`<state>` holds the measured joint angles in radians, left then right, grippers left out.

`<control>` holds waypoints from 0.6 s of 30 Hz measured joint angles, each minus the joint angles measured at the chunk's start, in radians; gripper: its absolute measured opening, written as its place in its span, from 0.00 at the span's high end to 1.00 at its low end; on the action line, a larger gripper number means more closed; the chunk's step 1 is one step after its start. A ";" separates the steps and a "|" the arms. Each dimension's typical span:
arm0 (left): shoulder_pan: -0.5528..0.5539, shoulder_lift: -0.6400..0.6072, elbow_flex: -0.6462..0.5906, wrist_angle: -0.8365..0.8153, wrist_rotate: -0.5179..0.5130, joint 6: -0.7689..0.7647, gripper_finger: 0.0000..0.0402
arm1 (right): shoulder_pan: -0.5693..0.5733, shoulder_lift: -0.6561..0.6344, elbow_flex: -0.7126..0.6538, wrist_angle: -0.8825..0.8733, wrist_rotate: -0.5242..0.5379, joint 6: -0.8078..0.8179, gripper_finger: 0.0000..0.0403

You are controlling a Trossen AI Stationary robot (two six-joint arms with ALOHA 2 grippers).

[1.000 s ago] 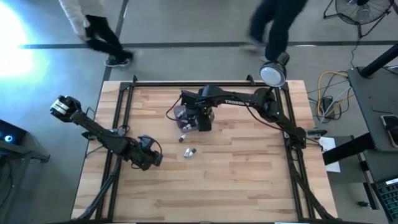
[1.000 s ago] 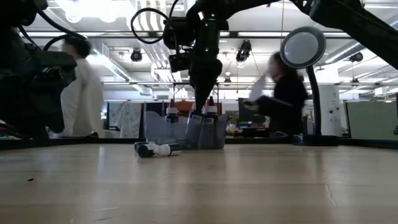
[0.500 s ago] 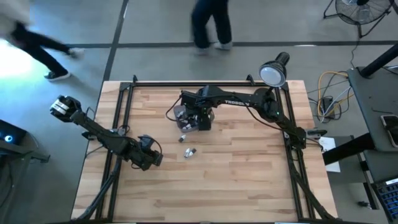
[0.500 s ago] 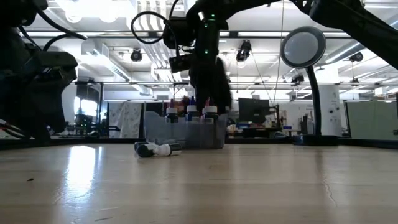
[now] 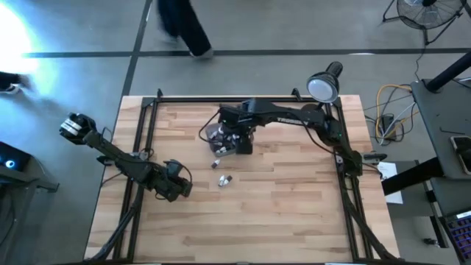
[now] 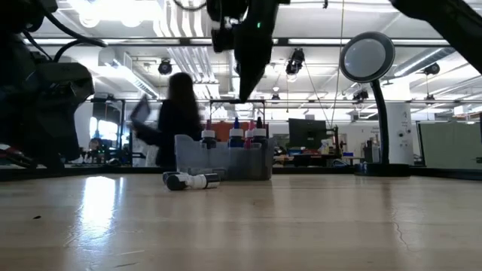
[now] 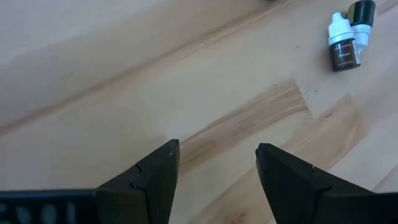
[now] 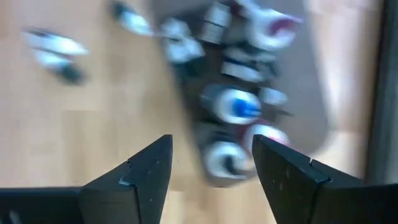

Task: Pick & Place food coloring
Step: Put the small green food coloring bottle into the gray bin

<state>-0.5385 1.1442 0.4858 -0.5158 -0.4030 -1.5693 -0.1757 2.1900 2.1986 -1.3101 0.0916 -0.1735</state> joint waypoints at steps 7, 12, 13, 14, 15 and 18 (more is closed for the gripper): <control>0.030 0.000 -0.011 0.051 -0.158 0.216 0.52 | 0.125 -0.026 -0.096 -0.004 -0.189 -0.014 0.47; 0.112 0.000 -0.088 0.370 -0.141 0.611 0.52 | 0.205 -0.035 -0.340 0.075 -0.259 -0.067 0.47; 0.122 0.000 -0.101 0.430 -0.116 0.654 0.52 | 0.220 -0.039 -0.383 0.121 -0.264 -0.069 0.47; 0.128 0.000 -0.116 0.482 -0.094 0.684 0.52 | 0.233 -0.042 -0.416 0.167 -0.267 -0.069 0.47; 0.128 0.000 -0.127 0.520 -0.085 0.697 0.52 | 0.248 -0.048 -0.446 0.229 -0.268 -0.070 0.47; 0.116 0.001 -0.140 0.527 -0.086 0.703 0.52 | 0.287 -0.055 -0.492 0.434 -0.245 -0.074 0.47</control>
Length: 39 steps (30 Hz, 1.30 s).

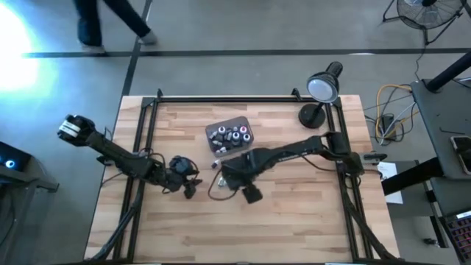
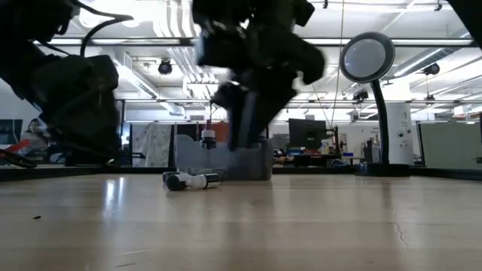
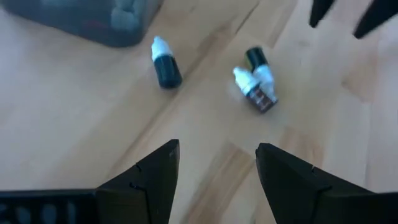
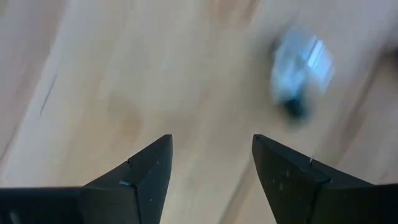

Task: Pick & Place food coloring
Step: Put the small green food coloring bottle into the gray bin

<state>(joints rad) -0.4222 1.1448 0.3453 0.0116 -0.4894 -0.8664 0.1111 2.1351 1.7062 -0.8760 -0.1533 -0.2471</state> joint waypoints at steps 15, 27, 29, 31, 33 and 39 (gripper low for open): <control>-0.130 0.000 0.007 -0.015 0.013 -0.193 0.52 | 0.000 0.023 -0.115 0.483 0.131 -0.031 0.47; -0.143 0.000 0.008 -0.029 0.048 -0.329 0.52 | -0.011 0.098 -0.118 0.471 0.127 -0.041 0.47; -0.143 0.000 0.008 -0.030 0.048 -0.349 0.52 | -0.016 0.099 -0.116 0.456 0.125 -0.026 0.47; -0.143 0.000 0.008 -0.028 0.048 -0.364 0.52 | -0.020 0.099 -0.115 0.441 0.126 -0.014 0.47; -0.144 0.000 0.008 -0.029 0.048 -0.368 0.52 | -0.026 0.098 -0.115 0.423 0.127 -0.013 0.49; -0.144 0.000 0.008 -0.028 0.048 -0.374 0.52 | -0.034 0.077 -0.105 0.389 0.173 0.006 0.54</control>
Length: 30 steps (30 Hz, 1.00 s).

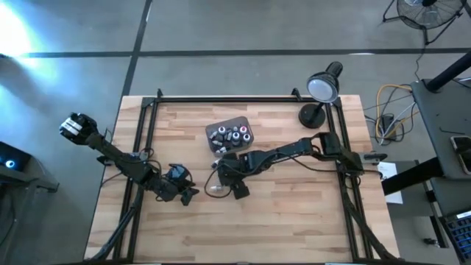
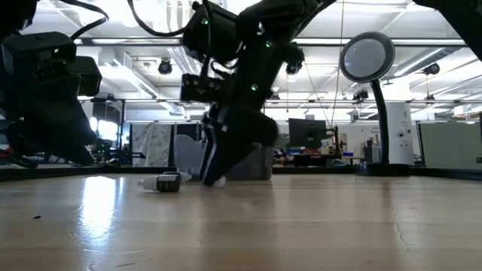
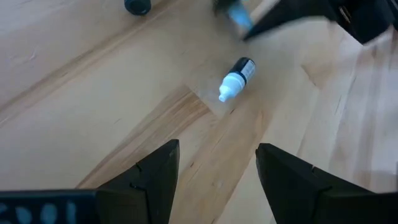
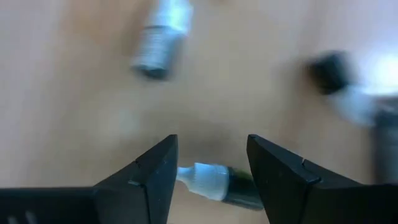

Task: Pick & Place food coloring
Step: Put the small green food coloring bottle into the gray bin

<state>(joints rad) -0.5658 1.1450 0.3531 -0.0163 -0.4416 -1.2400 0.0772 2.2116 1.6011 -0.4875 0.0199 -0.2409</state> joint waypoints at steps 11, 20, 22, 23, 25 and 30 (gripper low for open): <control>0.000 0.000 0.000 -0.002 -0.032 0.007 0.52 | 0.015 -0.164 -0.015 -0.153 0.165 0.555 0.54; 0.001 0.000 0.000 -0.003 -0.027 0.043 0.52 | 0.105 -0.280 -0.224 -0.121 0.248 1.028 0.54; 0.001 0.000 0.000 -0.004 -0.027 0.057 0.52 | 0.110 -0.291 -0.232 -0.088 0.265 1.109 0.54; 0.001 0.000 0.000 -0.004 -0.027 0.066 0.52 | 0.111 -0.287 -0.233 -0.076 0.268 1.141 0.54; 0.001 0.000 0.000 -0.005 -0.027 0.082 0.52 | 0.112 -0.270 -0.233 -0.062 0.267 1.188 0.54; 0.001 0.000 0.000 -0.008 -0.027 0.086 0.52 | 0.111 -0.224 -0.208 -0.039 0.267 1.215 0.54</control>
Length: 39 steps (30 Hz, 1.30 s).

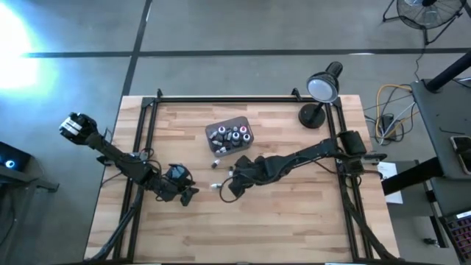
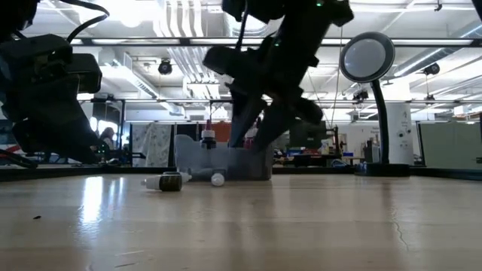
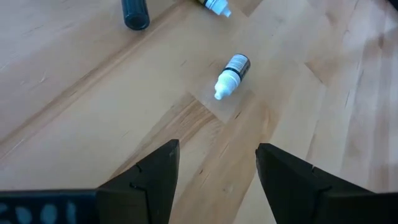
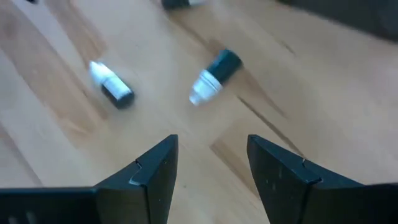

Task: Pick & Place food coloring
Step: Put the small green food coloring bottle into the gray bin

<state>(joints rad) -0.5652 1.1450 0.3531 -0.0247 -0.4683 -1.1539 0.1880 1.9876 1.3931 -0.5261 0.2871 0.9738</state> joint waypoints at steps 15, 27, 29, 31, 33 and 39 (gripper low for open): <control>-0.001 0.000 0.000 -0.002 0.006 -0.019 0.52 | -0.021 0.054 0.090 0.014 -0.053 0.330 0.54; 0.000 0.000 0.000 -0.005 0.006 -0.006 0.52 | -0.025 0.063 0.108 0.010 -0.127 0.476 0.54; 0.000 0.000 0.000 -0.008 0.006 -0.006 0.52 | -0.025 0.076 0.111 0.006 -0.129 0.473 0.54; 0.000 0.000 -0.001 -0.012 0.007 -0.006 0.52 | -0.025 0.093 0.119 0.006 -0.152 0.490 0.54; 0.000 0.000 -0.001 -0.013 0.007 -0.006 0.52 | -0.025 0.110 0.134 0.006 -0.157 0.491 0.54; 0.000 0.000 -0.009 -0.016 0.007 0.000 0.52 | -0.026 0.161 0.208 -0.027 -0.093 0.441 0.54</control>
<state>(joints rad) -0.5652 1.1450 0.3436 -0.0408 -0.4614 -1.1542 0.1622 2.1482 1.6010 -0.5534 0.1945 1.4144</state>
